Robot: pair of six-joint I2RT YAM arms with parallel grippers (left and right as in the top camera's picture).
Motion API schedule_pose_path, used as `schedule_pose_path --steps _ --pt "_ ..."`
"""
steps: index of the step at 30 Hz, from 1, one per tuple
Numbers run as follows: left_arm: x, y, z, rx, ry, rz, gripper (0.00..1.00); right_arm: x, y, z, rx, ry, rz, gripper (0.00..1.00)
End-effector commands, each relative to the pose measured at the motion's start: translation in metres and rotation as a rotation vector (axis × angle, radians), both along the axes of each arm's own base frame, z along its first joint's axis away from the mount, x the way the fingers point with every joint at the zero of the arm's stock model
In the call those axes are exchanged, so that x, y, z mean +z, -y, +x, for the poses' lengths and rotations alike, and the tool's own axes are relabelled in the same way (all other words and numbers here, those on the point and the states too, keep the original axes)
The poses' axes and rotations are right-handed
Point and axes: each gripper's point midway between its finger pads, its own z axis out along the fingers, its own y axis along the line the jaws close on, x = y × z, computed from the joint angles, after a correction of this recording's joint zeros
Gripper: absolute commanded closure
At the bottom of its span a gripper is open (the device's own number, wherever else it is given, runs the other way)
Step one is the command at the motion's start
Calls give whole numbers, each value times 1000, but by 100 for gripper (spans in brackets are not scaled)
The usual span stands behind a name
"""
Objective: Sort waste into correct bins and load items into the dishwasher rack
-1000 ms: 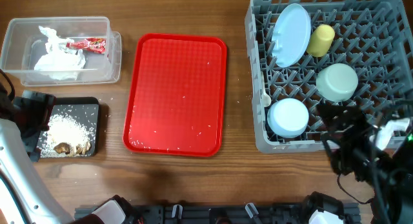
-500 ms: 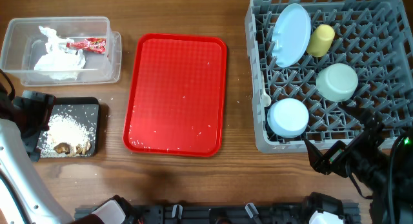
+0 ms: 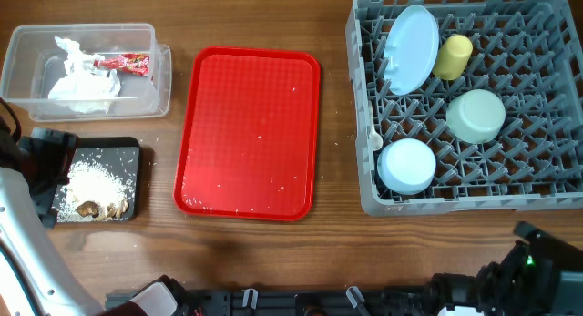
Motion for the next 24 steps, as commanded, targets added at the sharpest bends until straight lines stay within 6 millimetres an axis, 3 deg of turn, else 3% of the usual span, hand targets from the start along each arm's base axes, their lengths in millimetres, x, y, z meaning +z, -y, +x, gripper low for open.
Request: schedule_pose_path --steps 1,3,5,7,9,12,20,24 --pt "2 -3 -1 3 2 11 0 -20 23 -11 -7 -65 -174 0" --pt "3 -3 -1 3 3 11 0 -32 13 -7 -17 31 -88 0" --pt "3 -3 -1 3 3 11 0 -3 23 12 37 152 -226 0" --pt "2 -3 -1 3 2 11 0 34 27 33 226 192 -508 0" --pt "3 -3 -1 3 3 11 0 69 15 56 467 230 -792 0" --pt "2 -3 -1 3 2 11 0 94 -14 81 766 275 -1111 1" --pt "3 -3 -1 4 3 11 0 47 -32 109 921 265 -1101 0" --pt "3 -3 -1 4 3 11 0 27 -52 125 1070 322 -1238 0"
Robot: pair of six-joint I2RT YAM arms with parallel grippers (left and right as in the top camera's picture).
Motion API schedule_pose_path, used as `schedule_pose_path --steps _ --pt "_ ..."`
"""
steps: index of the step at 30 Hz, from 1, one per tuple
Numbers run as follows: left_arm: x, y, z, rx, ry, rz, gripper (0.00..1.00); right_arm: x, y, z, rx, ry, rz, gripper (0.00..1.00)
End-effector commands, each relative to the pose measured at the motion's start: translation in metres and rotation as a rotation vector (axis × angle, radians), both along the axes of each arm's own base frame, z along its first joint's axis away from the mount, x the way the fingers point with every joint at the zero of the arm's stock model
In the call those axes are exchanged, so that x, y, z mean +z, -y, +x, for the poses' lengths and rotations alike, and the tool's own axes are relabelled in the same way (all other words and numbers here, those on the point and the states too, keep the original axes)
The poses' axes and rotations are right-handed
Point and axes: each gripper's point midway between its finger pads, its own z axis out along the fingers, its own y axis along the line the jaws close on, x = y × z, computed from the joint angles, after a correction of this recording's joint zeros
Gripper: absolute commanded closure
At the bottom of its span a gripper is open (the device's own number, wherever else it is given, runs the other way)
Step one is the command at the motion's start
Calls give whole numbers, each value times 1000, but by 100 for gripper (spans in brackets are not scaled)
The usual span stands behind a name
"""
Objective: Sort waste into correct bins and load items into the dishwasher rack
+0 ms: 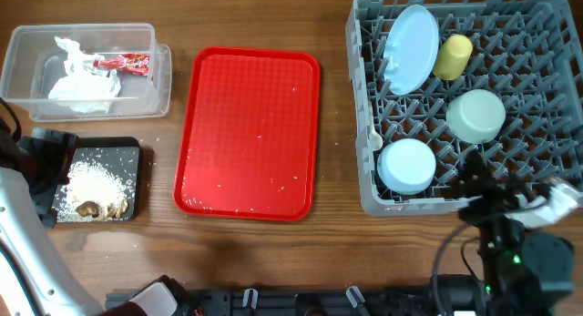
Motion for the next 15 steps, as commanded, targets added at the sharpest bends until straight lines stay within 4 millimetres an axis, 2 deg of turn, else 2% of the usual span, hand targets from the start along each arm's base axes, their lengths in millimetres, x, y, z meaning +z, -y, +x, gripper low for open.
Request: schedule_pose_path --steps 1,10,15 --pt "3 -3 -1 3 3 11 0 -13 -28 8 205 48 -179 0" --pt "3 -3 -1 3 3 11 0 -42 -44 15 284 201 -224 0" --pt "3 -3 -1 3 3 11 0 -55 -47 27 288 250 -193 0"
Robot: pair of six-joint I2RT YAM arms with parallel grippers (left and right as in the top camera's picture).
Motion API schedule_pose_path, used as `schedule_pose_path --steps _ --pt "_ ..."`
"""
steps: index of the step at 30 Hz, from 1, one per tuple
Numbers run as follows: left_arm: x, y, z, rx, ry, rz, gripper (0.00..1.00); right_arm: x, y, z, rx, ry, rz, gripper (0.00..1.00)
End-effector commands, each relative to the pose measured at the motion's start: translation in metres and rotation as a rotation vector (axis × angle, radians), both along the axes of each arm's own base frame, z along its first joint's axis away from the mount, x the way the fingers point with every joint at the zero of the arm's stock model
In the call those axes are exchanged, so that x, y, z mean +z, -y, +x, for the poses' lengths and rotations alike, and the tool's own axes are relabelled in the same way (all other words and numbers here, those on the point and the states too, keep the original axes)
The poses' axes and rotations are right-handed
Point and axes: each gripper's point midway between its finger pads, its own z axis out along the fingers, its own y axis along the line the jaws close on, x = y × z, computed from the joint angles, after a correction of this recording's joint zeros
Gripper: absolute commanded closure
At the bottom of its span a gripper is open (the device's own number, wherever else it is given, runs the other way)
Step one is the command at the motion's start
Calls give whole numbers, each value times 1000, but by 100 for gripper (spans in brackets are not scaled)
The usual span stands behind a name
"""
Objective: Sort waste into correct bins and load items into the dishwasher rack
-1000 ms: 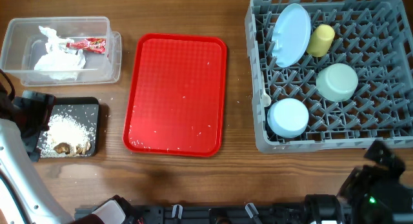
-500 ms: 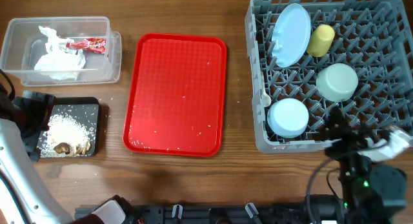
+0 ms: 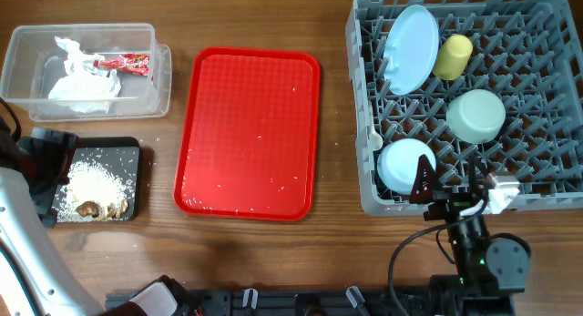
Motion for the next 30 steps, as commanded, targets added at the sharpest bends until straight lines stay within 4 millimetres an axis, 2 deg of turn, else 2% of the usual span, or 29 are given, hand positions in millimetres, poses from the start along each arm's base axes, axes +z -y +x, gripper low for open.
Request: schedule_pose_path --steps 1,7,13,19,21,26,30 --pt "3 -3 -1 3 3 11 0 -7 -6 4 33 33 25 0" --pt "2 -3 -1 3 2 11 0 -17 -6 9 34 57 34 0" --pt "3 -3 -1 3 3 11 0 -37 -6 14 30 37 32 0" --pt "2 -3 -1 3 2 11 0 -37 1 15 -9 42 12 0" --pt "3 -3 -1 3 3 11 0 -42 3 15 -19 23 -29 0" --pt "3 -3 -1 3 3 11 0 -42 4 15 -23 37 -162 0" --pt "2 -3 -1 3 2 11 0 -42 5 15 -30 39 -185 0"
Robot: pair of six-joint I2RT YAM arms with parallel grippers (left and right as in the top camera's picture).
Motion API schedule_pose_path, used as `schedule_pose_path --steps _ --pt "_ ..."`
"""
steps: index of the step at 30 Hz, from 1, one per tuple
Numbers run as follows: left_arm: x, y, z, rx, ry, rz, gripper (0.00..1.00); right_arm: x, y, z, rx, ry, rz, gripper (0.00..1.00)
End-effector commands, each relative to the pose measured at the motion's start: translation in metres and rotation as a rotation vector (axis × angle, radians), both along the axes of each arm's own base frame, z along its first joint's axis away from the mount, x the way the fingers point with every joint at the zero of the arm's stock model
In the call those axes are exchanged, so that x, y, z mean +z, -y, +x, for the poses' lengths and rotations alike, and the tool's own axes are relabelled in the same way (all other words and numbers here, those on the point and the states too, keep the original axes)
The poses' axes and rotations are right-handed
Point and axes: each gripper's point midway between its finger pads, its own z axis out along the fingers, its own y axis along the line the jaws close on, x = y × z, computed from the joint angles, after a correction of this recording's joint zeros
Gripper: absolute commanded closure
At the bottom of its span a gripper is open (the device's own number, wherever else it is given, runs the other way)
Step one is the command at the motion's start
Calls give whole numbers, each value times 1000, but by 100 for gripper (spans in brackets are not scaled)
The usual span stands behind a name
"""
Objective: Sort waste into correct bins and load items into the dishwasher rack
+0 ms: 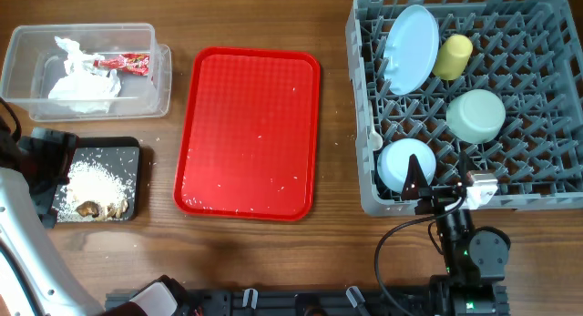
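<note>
The grey dishwasher rack (364,125) on the right holds a pale blue plate (410,47), a yellow cup (453,56), a pale green bowl (475,115) and a light blue bowl (401,161). A clear bin (160,75) at the far left contains white tissue (84,86) and a red wrapper (123,64). Below it a black bin (100,183) holds rice and food scraps. My left gripper (47,163) sits at that bin's left edge, its jaws hidden. My right gripper (448,188) stands open over the rack's front edge, beside the light blue bowl.
A red tray (248,134) lies in the middle of the wooden table, with only small specks on it. The right arm's base (469,252) stands in front of the rack. The left arm runs along the left edge.
My right gripper has shifted a little to the left along the rack's front edge, and its fingers stand somewhat closer together. The left arm and all objects are where they were.
The right arm lay low at the bottom right corner, away from the rack. Then its gripper was at the rack's front right edge. After that it stood further left near the light blue bowl, where it is now. The left arm stayed by the black bin throughout.
</note>
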Motion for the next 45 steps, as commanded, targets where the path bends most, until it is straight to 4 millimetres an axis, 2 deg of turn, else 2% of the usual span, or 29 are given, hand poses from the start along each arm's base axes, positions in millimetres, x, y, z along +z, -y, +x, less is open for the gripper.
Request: schedule_pose_path --steps 1,38,41,45 --pt "3 -3 -1 3 3 11 0 2 2 0 -13 17 -53 0" --pt "2 -3 -1 3 -2 8 0 2 2 0 -13 15 -53 0" --pt "3 2 -3 -1 5 -8 0 2 2 0 -13 15 -54 0" --pt "8 19 -18 -27 12 0 0 2 2 0 -13 15 -53 0"
